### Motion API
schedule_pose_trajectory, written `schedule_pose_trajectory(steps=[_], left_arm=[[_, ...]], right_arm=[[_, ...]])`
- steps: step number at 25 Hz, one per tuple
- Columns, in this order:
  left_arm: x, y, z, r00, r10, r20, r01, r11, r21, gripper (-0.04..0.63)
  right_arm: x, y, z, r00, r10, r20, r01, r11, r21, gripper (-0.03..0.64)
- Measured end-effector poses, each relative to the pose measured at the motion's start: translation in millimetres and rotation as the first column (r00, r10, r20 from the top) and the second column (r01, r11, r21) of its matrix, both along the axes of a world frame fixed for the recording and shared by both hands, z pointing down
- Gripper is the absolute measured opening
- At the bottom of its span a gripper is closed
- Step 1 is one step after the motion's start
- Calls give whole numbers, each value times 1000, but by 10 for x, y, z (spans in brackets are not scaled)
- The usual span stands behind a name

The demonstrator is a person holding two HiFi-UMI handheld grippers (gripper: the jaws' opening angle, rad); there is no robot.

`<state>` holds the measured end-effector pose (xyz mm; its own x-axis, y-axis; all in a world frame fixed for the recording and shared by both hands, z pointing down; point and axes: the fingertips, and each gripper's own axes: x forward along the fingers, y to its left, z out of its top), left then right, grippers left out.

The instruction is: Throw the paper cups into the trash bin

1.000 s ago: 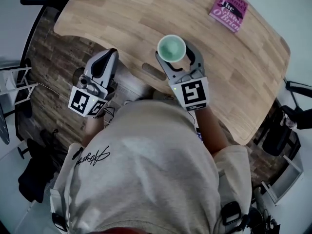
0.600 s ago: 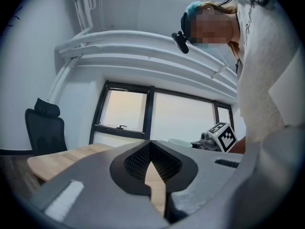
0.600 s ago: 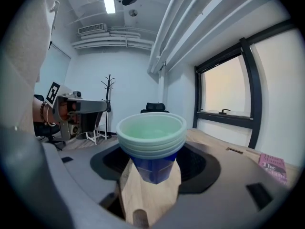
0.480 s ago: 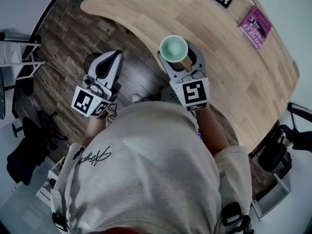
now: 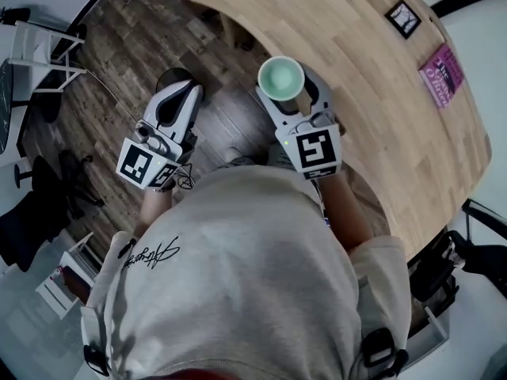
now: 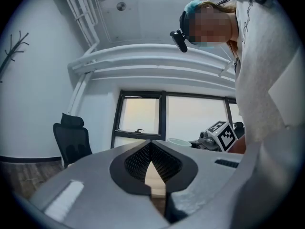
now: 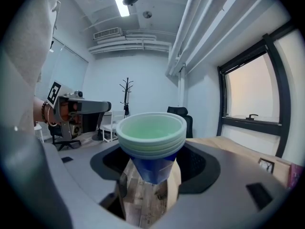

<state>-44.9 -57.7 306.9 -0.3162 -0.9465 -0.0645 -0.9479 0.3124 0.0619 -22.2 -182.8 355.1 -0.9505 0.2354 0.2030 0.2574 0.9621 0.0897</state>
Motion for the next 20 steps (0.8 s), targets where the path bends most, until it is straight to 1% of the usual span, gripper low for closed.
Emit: schedule_pose_trajectory(steps=[8,11,20], left_arm=[[-73,779,46,995,-103,-7,103,995,2,3],[-97,1046,38,992,-128,-7,128,992,6,3],[-189,1827,93,976,-217,-17,217,976,9,3]], right_arm=[[-173,738,26,996,-93,-3,93,996,7,287],[-238,978,1,994,-112,-1,112,994,10,287],[-444,1719,45,982,-189,-6,189,982,7,287]])
